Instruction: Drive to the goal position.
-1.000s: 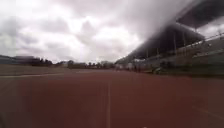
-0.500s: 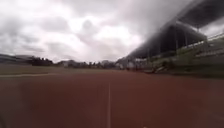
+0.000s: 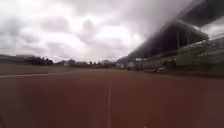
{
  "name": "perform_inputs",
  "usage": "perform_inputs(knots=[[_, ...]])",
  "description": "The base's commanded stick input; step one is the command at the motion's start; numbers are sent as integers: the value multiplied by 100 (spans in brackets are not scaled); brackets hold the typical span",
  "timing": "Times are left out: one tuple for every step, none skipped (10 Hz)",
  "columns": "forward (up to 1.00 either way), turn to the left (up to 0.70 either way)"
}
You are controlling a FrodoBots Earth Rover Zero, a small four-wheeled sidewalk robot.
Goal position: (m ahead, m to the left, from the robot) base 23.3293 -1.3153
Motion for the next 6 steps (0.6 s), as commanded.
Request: perform_inputs(knots=[[70, 0], [70, 0], [70, 0], [70, 0], [70, 0], [70, 0]])
